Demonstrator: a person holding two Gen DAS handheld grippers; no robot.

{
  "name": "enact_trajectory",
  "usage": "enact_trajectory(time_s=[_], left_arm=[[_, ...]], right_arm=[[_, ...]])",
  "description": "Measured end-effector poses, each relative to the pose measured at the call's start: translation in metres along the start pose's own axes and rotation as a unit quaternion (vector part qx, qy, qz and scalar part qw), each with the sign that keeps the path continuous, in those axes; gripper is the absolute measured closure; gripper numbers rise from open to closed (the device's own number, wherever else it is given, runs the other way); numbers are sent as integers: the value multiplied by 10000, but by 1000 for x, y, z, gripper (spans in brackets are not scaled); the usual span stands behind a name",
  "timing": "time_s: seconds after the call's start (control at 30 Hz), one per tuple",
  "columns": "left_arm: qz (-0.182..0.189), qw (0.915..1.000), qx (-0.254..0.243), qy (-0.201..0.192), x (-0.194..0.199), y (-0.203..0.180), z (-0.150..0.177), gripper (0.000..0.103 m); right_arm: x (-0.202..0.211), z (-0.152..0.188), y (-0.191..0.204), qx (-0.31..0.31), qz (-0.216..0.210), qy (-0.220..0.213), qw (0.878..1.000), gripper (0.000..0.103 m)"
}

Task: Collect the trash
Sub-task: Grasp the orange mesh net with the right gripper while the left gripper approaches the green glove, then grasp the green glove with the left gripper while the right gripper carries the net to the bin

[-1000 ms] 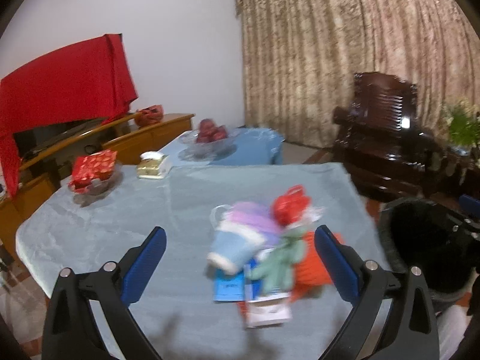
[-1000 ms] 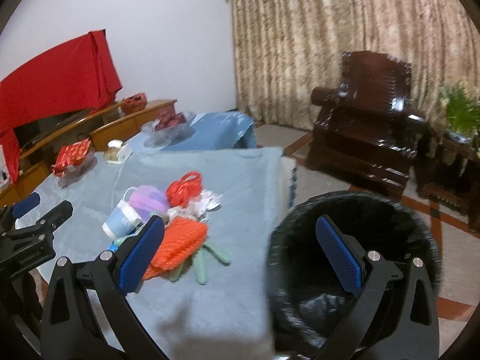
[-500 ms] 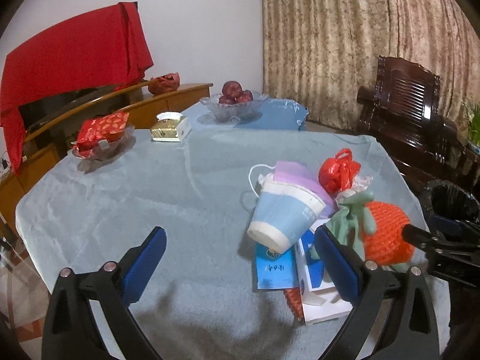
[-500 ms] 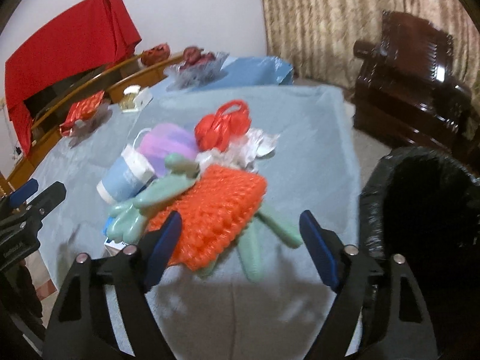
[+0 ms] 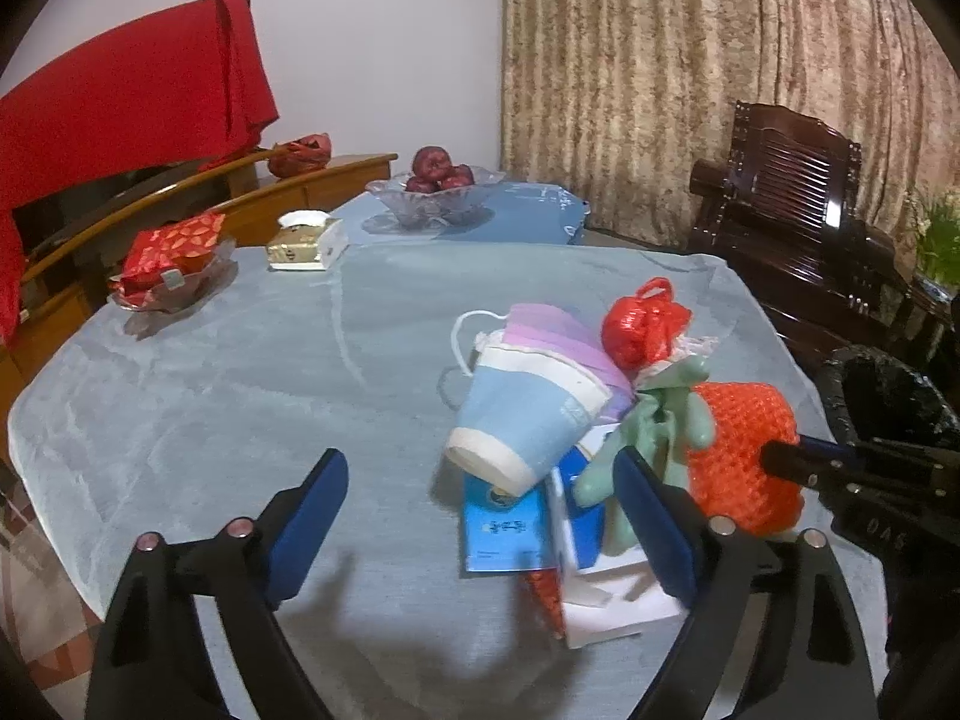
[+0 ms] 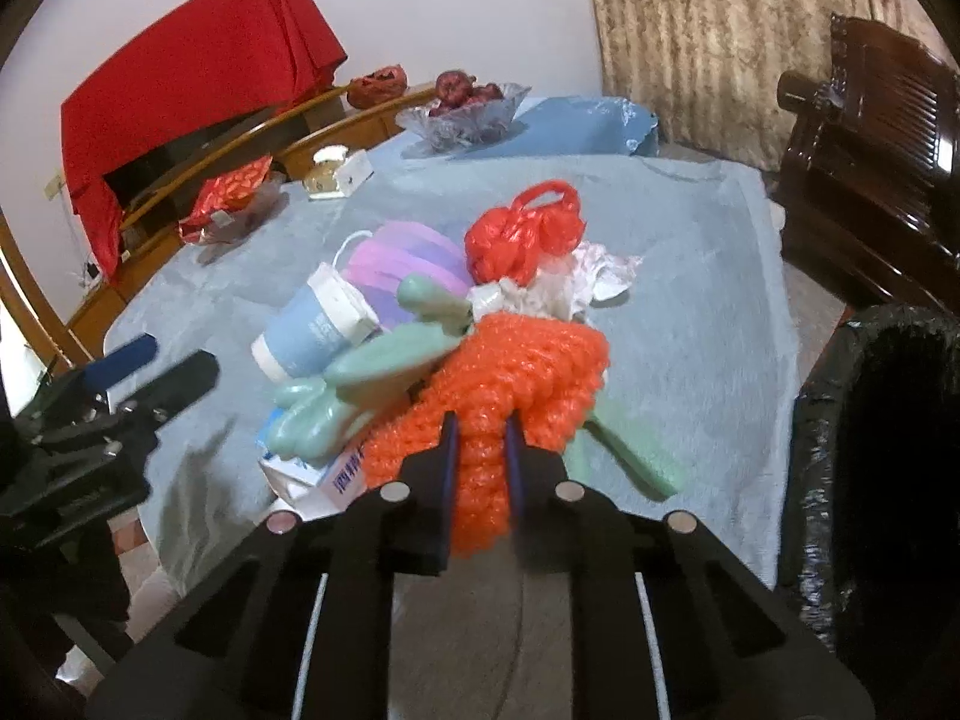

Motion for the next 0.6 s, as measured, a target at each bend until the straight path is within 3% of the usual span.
enact_trajectory(time_s=[0.13, 0.37, 0.57, 0.6], left_arm=[[226, 9997, -25, 7, -1, -13, -2, 24], [581, 9976, -376, -23, -7, -52, -6, 25], [599, 9959, -675, 28, -28, -80, -9, 25], [579, 9957, -714, 56, -33, -84, -10, 29]], right_arm=[[19, -2, -8, -33, 161, -197, 9997, 90], [41, -2, -35, -184, 543, -357, 9977, 90], [48, 1, -55, -328, 666, -390, 9965, 90], [49, 2, -56, -341, 677, -390, 9964, 90]])
Point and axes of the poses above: each gripper's, at about its wrist camera, not at the fingertips, and x roughly against the way its jaws point, y to its left, z to its underside, the point moved 2 cm from there along -x, roughly the way its jaws point, and after that the axes turned 5 degrees about y, right-handed, at the moved point
